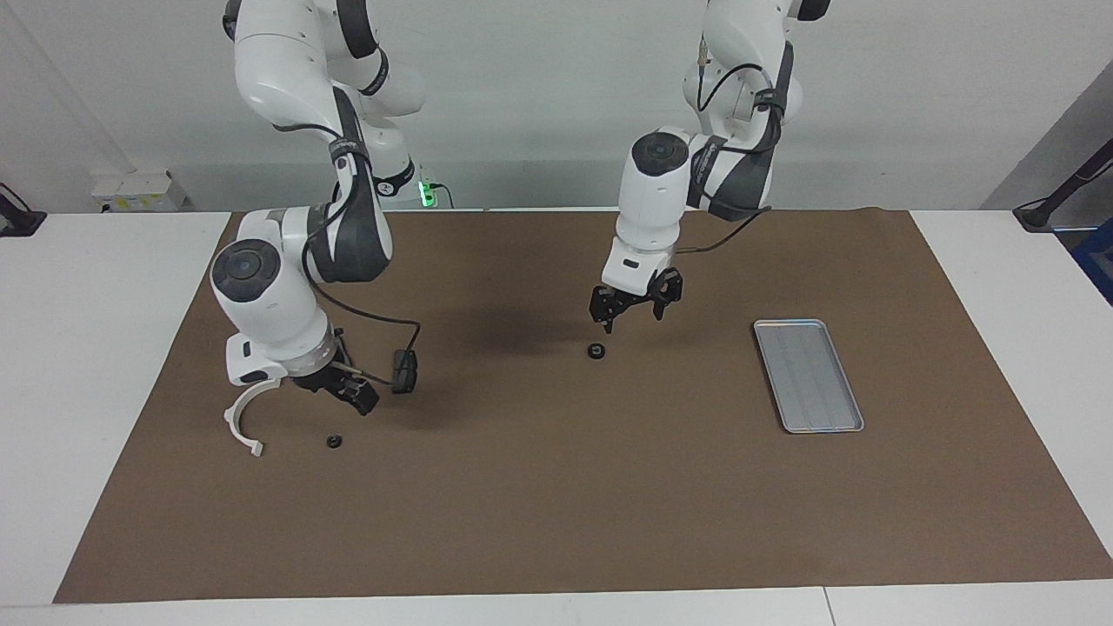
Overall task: Pick bearing gear from pile to tray
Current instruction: 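Grasp the gear with the left gripper while the right gripper reaches another, then put the gear in the tray with the left gripper while the right gripper advances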
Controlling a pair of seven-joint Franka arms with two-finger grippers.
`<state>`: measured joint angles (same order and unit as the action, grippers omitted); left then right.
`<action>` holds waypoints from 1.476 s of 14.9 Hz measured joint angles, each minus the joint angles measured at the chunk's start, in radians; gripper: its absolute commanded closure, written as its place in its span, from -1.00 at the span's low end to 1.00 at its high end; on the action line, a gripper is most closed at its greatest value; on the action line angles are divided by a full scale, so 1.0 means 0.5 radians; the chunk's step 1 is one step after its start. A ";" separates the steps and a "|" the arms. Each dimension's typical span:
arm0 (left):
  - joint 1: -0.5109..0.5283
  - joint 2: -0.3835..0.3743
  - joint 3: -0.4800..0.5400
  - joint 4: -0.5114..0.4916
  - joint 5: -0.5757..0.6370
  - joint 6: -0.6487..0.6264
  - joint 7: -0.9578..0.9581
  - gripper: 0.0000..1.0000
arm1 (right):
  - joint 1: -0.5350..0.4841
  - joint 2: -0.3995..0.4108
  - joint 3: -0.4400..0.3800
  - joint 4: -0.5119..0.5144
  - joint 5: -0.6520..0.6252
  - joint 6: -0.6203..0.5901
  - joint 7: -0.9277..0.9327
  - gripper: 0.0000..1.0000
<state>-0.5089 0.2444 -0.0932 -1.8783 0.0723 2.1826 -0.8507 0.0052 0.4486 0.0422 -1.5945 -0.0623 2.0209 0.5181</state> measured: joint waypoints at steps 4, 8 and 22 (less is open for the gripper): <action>-0.078 0.158 -0.002 -0.006 -0.086 0.097 -0.013 -0.98 | -0.021 0.079 0.000 -0.090 -0.034 0.225 -0.006 -0.96; -0.112 0.159 -0.002 -0.051 -0.125 0.098 -0.014 -0.98 | -0.067 0.182 0.000 -0.092 -0.044 0.380 -0.012 -0.90; -0.136 0.181 -0.003 -0.261 -0.136 0.436 -0.015 -0.94 | -0.071 0.236 0.008 -0.114 -0.045 0.401 -0.012 0.87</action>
<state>-0.5768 0.3348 -0.0946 -2.0089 0.0042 2.4005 -0.8583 -0.0303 0.5665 0.0460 -1.6517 -0.0846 2.2215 0.5121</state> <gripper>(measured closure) 0.000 0.339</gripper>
